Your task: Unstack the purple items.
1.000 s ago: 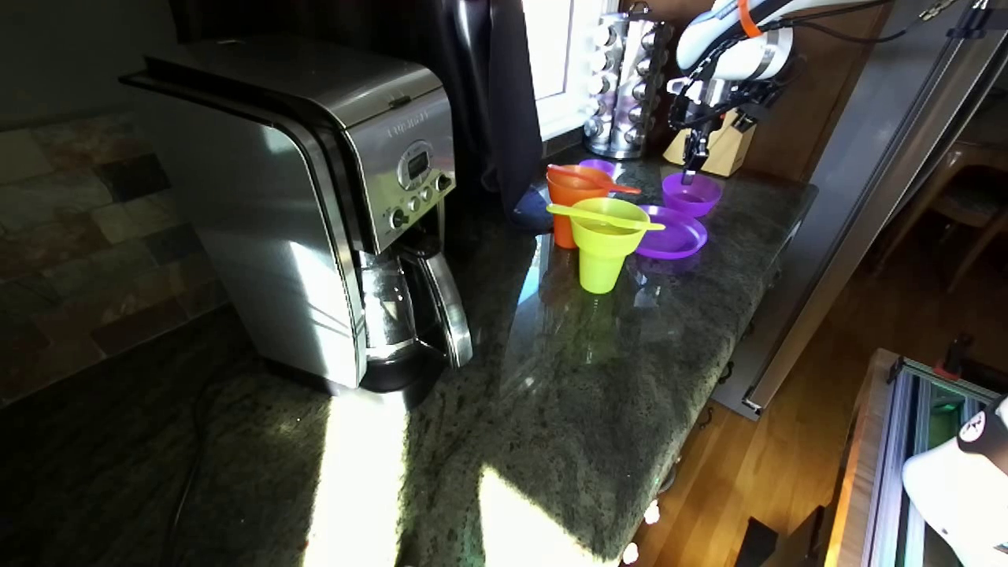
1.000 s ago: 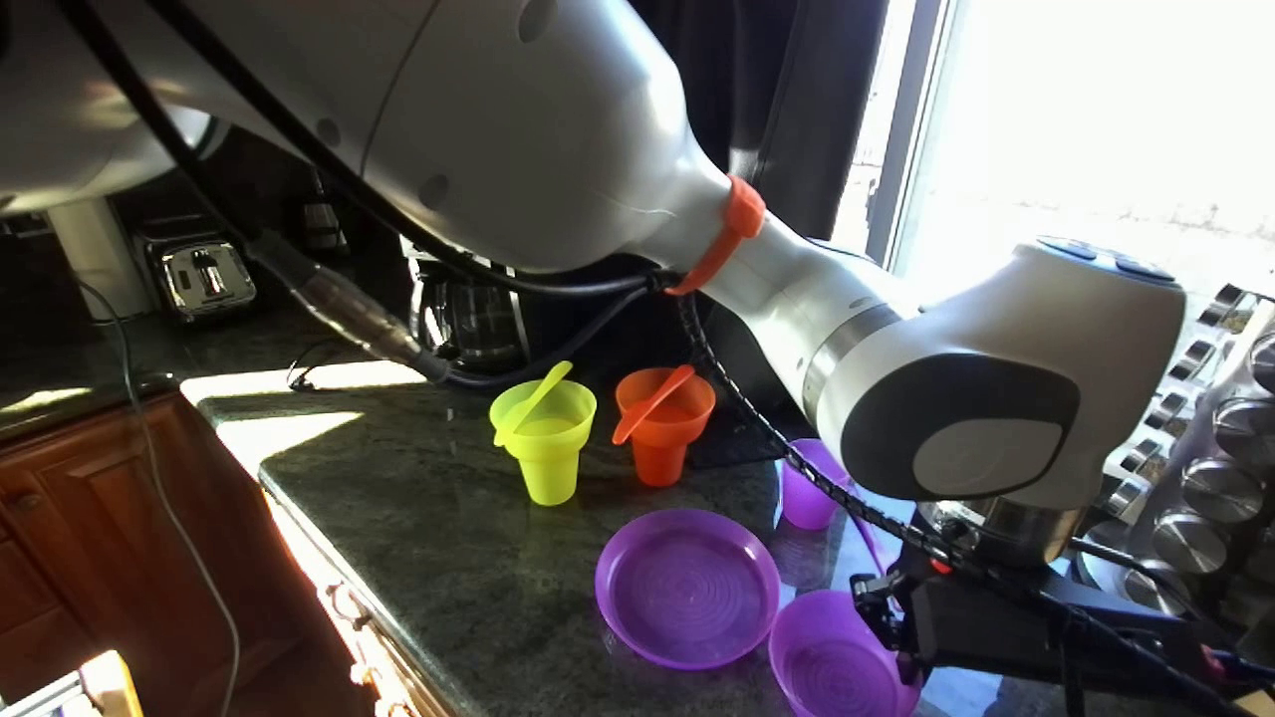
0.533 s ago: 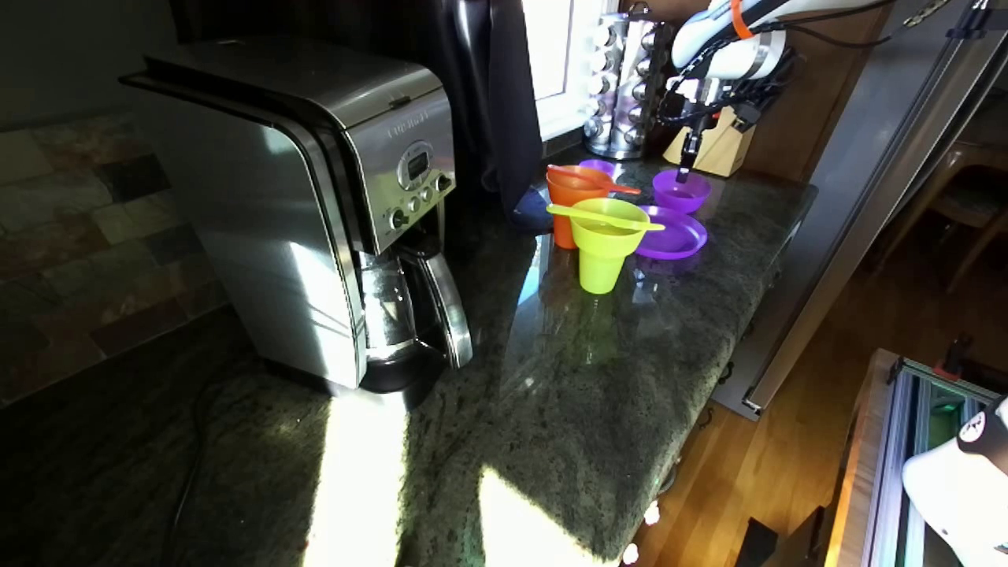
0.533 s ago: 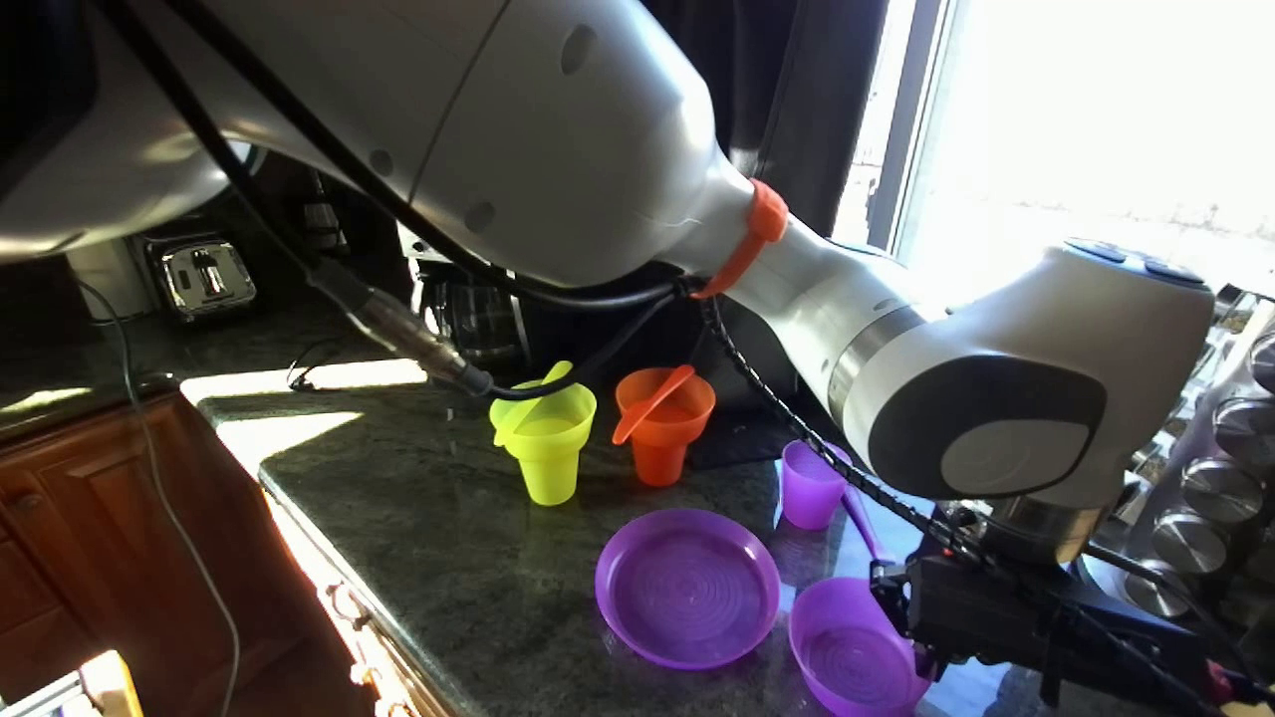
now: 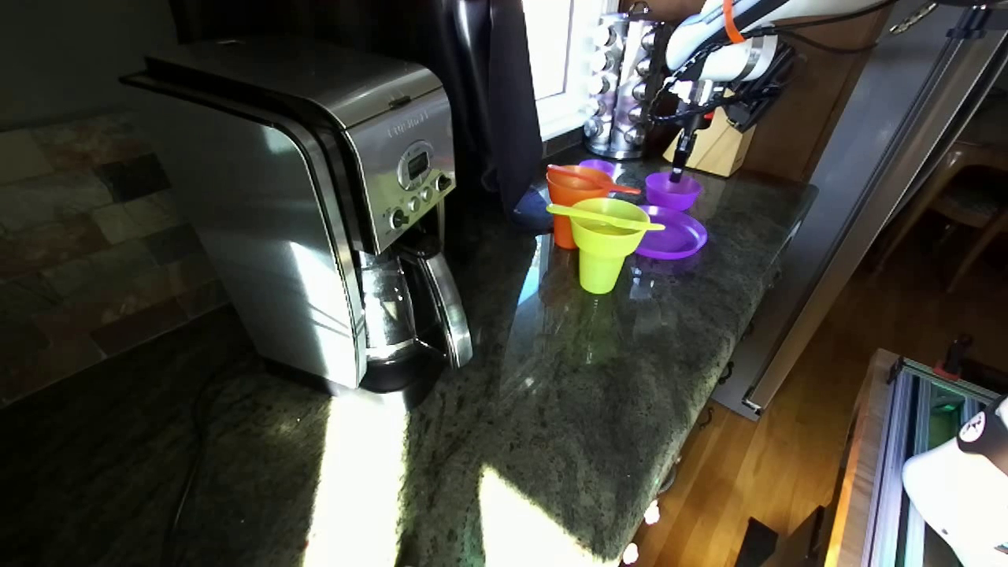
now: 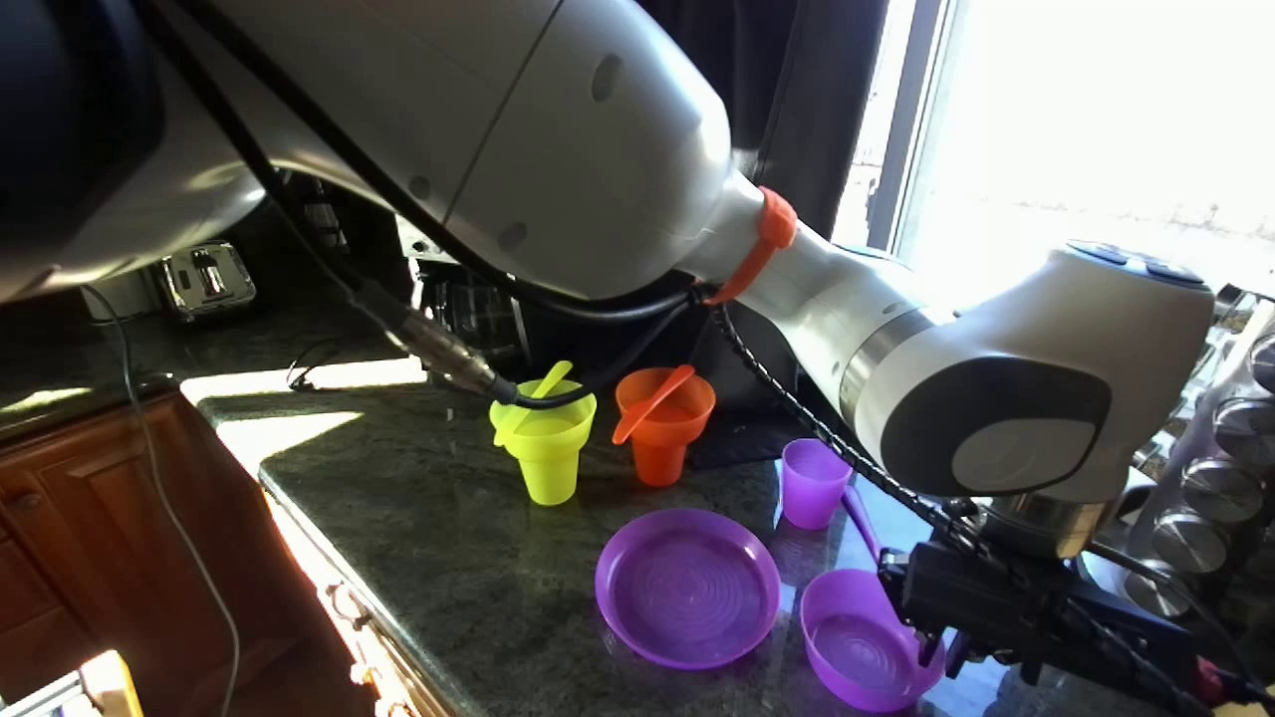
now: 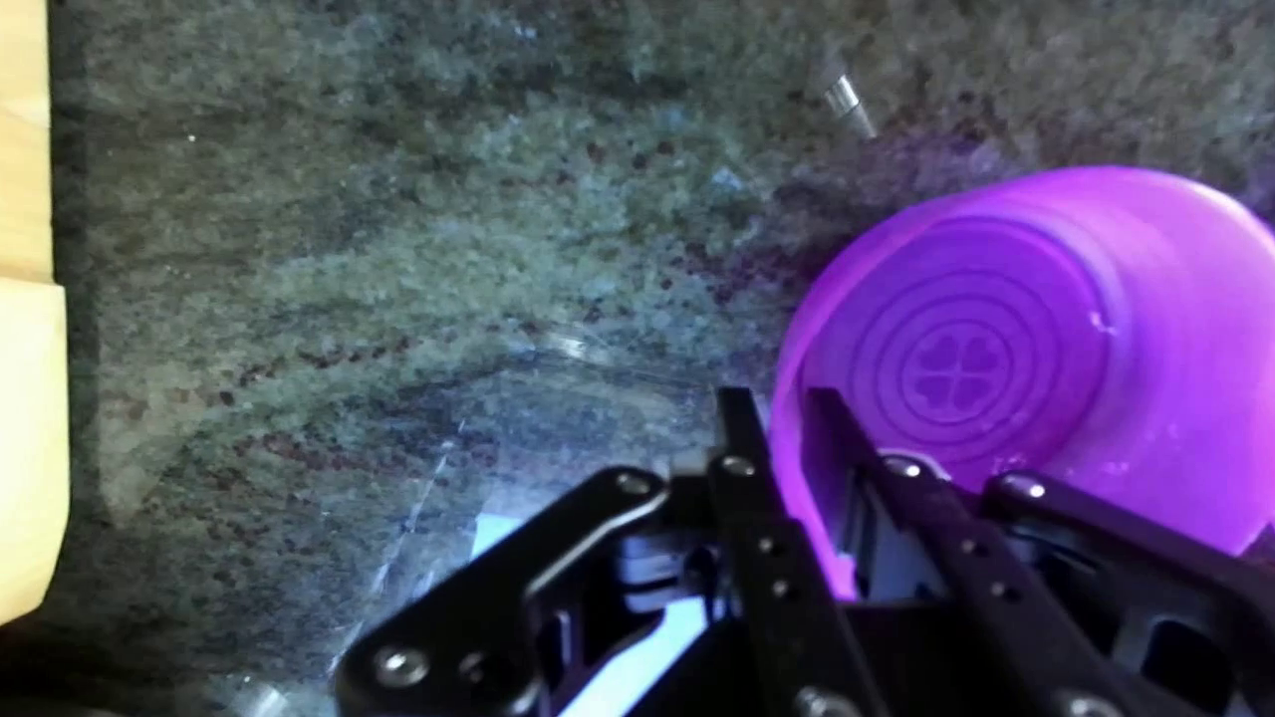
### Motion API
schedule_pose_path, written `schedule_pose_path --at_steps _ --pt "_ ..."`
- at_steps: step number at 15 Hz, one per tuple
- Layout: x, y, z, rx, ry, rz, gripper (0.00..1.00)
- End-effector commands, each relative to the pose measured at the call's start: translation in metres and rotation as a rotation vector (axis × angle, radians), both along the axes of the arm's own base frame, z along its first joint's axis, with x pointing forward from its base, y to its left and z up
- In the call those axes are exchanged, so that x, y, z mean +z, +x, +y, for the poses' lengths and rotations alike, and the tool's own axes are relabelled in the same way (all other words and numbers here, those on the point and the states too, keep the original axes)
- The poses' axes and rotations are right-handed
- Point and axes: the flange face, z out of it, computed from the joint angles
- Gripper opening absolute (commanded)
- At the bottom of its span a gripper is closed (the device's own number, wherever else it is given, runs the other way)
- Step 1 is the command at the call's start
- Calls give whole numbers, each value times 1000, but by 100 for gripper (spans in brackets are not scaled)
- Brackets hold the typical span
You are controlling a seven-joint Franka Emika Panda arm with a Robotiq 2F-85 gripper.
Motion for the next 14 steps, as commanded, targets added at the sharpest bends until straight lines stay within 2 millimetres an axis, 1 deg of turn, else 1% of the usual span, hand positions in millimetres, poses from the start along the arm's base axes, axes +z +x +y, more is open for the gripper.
schedule_pose_path --at_steps 1,4,7,8,11,14 --pt "-12 7 -3 -39 10 16 51" --pt "-11 7 -5 -60 4 13 74" --pt "-1 5 -3 -66 -1 -7 95" --pt "3 5 -2 -63 1 -13 100" --pt "19 2 2 -61 1 -21 100" --pt "40 0 7 -63 -8 -38 100"
